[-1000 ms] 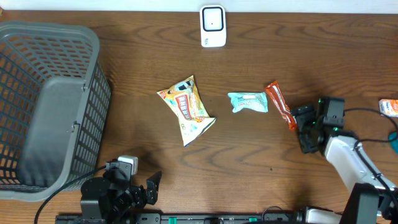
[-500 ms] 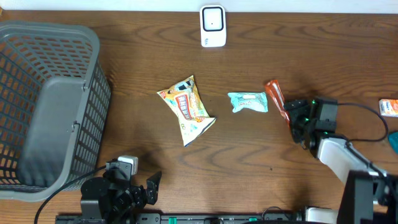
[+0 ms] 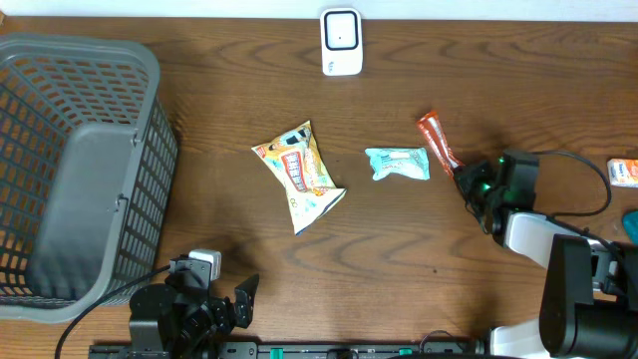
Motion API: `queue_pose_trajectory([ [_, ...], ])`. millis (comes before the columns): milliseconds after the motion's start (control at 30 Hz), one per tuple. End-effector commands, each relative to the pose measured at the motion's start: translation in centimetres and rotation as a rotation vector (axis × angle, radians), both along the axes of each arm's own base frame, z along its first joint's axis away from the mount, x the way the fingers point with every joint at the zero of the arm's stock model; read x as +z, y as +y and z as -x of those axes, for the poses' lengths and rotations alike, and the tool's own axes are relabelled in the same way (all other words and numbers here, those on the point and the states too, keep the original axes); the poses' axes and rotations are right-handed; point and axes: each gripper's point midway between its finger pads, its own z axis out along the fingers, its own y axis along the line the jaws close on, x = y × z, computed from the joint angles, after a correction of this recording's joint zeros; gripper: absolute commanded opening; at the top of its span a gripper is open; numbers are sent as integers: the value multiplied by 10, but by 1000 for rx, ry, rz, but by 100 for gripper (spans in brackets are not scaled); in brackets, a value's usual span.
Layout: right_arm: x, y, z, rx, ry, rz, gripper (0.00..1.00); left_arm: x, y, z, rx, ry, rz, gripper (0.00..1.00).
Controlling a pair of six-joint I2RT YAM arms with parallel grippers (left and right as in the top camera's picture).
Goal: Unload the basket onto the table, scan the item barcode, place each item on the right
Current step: 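Grasp the red snack bar and lift it with the right gripper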
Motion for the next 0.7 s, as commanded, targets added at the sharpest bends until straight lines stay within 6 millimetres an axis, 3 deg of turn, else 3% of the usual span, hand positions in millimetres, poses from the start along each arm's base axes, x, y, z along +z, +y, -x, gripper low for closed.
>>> queue_pose_trajectory([
  [0,25,34,10,368,-179,4,1,-2,-2,3,-10,12,6,99],
  [167,114,59,14,628,-532,-3,1,-2,-2,3,-10,12,6,99],
  [367,177,80,35,775,-743,22,1,-2,-2,3,-10,12,6,99],
  [500,194,96,54,905,-837,19,1,-2,-2,3,-10,12,6,99],
  [667,184,110,64,977,-824,20,1,-2,-2,3,-10,12,6,99],
])
